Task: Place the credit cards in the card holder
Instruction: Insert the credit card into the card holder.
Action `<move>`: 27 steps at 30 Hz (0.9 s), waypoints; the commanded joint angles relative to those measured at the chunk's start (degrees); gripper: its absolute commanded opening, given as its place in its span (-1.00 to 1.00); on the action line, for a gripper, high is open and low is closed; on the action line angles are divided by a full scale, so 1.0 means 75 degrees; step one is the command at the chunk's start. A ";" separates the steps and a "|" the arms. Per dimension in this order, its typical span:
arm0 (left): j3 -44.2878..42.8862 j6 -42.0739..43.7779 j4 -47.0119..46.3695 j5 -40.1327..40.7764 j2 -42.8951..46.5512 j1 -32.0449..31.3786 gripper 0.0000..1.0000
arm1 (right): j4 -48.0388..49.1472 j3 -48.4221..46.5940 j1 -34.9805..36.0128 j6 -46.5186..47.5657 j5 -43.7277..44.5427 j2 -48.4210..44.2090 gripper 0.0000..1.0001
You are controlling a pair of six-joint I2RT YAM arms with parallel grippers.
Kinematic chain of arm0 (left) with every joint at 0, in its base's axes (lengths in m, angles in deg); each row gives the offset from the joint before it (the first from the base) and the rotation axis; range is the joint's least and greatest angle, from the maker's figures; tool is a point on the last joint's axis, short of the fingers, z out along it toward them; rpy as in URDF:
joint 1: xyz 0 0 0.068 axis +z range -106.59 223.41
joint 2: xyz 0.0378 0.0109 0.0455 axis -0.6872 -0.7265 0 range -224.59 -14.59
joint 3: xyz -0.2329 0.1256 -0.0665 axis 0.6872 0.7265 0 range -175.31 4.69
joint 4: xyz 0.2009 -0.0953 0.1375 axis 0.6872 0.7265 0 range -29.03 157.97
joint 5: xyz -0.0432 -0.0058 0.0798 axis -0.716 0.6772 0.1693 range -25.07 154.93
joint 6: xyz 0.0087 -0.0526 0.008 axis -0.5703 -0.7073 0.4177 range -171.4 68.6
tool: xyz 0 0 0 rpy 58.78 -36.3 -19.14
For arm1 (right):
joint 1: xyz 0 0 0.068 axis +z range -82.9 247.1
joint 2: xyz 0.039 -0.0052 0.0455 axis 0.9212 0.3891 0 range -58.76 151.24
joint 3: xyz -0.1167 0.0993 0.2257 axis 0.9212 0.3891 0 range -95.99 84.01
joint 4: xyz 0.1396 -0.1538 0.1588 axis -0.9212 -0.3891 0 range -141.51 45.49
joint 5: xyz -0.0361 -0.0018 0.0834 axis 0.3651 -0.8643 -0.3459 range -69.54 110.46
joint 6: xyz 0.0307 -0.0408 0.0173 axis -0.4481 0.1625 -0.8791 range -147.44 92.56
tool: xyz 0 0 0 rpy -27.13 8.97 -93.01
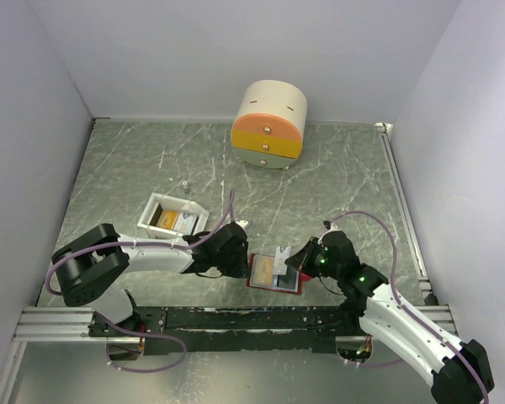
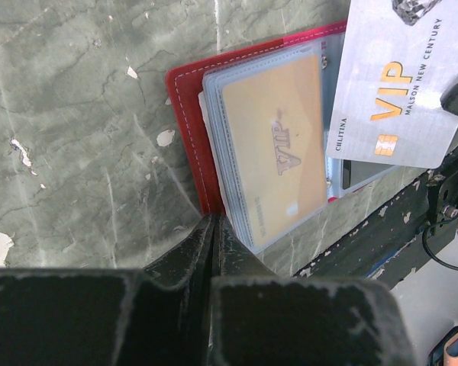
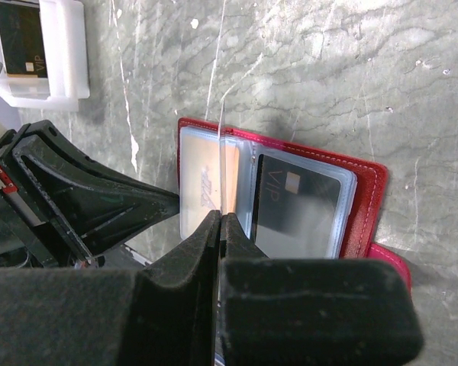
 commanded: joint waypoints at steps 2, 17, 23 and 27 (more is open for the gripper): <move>-0.0047 0.0044 -0.0115 0.0060 -0.0103 -0.0065 -0.79 | 0.0265 0.0166 -0.0019 0.0085 0.0044 0.0005 -1.00; -0.0128 0.0057 -0.0097 0.0053 -0.0171 -0.0096 -0.79 | 0.0445 0.0580 -0.0001 0.0341 0.0058 0.0070 -1.00; -0.0112 0.0021 -0.0119 0.0055 -0.0199 -0.0113 -0.80 | 0.0266 0.0603 0.0016 0.0357 0.0034 -0.0136 -1.00; -0.0117 0.0010 -0.0158 0.0052 -0.0243 -0.0123 -0.80 | 0.0236 0.0658 0.0027 0.0243 -0.0094 -0.0243 -1.00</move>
